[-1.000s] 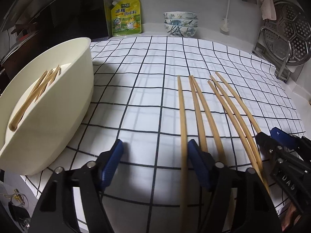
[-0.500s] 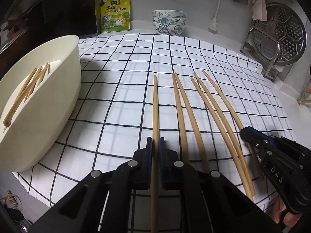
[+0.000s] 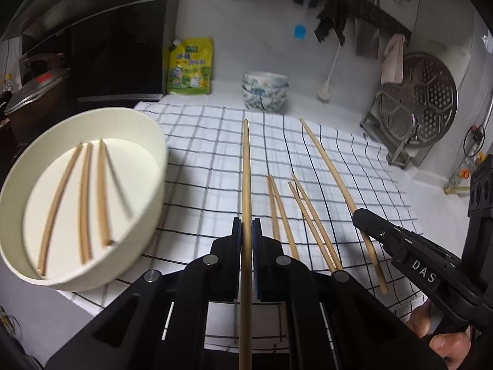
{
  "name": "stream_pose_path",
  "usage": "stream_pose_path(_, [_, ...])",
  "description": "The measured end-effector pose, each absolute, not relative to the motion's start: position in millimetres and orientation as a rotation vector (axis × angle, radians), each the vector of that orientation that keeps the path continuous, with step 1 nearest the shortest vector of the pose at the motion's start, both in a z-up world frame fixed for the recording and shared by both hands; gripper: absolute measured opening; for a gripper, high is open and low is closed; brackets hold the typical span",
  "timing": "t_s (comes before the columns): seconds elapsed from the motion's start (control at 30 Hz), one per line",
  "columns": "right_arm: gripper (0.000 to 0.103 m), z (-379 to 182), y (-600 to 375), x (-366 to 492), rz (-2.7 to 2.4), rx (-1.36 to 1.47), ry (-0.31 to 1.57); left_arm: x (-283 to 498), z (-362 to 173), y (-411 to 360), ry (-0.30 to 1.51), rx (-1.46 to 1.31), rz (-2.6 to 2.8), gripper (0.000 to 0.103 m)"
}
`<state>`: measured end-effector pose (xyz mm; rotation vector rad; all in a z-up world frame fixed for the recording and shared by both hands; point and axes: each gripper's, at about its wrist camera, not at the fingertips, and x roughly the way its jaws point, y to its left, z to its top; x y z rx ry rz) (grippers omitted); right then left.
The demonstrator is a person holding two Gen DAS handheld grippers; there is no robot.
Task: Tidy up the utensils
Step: 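Carry the chopstick in the left tool over the basin while the right tool carries its own, then open the left tool over the basin while the right tool releases its chopstick beside it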
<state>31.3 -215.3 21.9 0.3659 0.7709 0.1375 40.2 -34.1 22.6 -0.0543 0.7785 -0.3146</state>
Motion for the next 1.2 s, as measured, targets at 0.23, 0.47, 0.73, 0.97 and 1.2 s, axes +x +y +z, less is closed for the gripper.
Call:
stream_pose_path(0.23, [0.006, 46.7, -148.9, 62.1, 0.275, 0.345, 0.75, 48.0, 46.1, 37.6, 0.736, -0.094, -0.211, 0.007])
stream_pose_path(0.47, [0.006, 57.1, -70.9, 100.4, 0.415, 0.278, 0.777, 70.5, 45.5, 106.8, 0.736, -0.149, -0.111, 0.007])
stream_pose_path(0.73, [0.006, 46.5, -21.5, 133.9, 0.453, 0.213, 0.842, 94.4, 28.1, 140.8, 0.762, -0.185, -0.08, 0.007])
stream_pose_path(0.97, [0.006, 32.8, -8.9, 145.4, 0.451, 0.174, 0.885, 103.8, 12.8, 145.4, 0.795, -0.202, -0.076, 0.008])
stream_pose_path(1.2, [0.027, 35.8, -15.3, 143.1, 0.432, 0.175, 0.863, 102.5, 15.6, 158.4, 0.778, -0.214, -0.016, 0.061])
